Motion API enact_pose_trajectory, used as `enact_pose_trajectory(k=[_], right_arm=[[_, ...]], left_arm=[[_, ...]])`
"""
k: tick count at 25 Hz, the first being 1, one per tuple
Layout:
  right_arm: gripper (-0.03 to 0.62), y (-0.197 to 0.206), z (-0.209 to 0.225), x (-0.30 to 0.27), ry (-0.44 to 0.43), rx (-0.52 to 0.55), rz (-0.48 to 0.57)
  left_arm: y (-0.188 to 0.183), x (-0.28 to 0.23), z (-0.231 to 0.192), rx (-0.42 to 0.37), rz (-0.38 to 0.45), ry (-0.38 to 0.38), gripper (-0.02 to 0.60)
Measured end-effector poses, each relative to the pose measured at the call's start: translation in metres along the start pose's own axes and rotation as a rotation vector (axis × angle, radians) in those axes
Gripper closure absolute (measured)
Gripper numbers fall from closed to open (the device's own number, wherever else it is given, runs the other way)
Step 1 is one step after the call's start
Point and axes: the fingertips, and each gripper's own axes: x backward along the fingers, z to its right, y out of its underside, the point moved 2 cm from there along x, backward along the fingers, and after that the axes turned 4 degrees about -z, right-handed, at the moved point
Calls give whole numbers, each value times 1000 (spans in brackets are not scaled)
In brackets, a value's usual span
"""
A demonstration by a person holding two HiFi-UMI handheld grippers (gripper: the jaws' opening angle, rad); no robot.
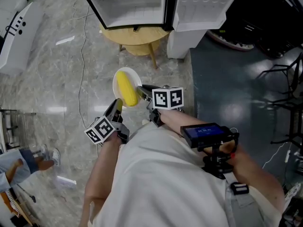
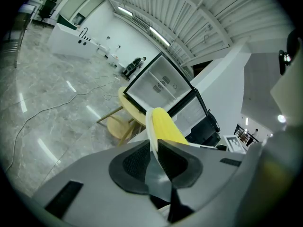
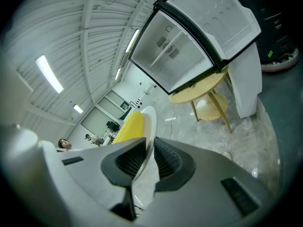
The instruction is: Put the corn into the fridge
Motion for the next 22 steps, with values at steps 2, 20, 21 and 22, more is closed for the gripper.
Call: enact_pose_trajectory(k=[2,20,21,22], right_arm=[[540,0,1,0,1,-5,1],[540,10,4,3,14,-20,-1],[540,10,4,3,14,-20,-1],[540,10,4,3,14,-20,-1]], left_arm=[[-1,-1,1,-2,1,4,526],[9,1,-5,-1,-20,-7,526],[9,0,-6,1,-19,-7,526],[9,0,-6,3,-20,-5,526]])
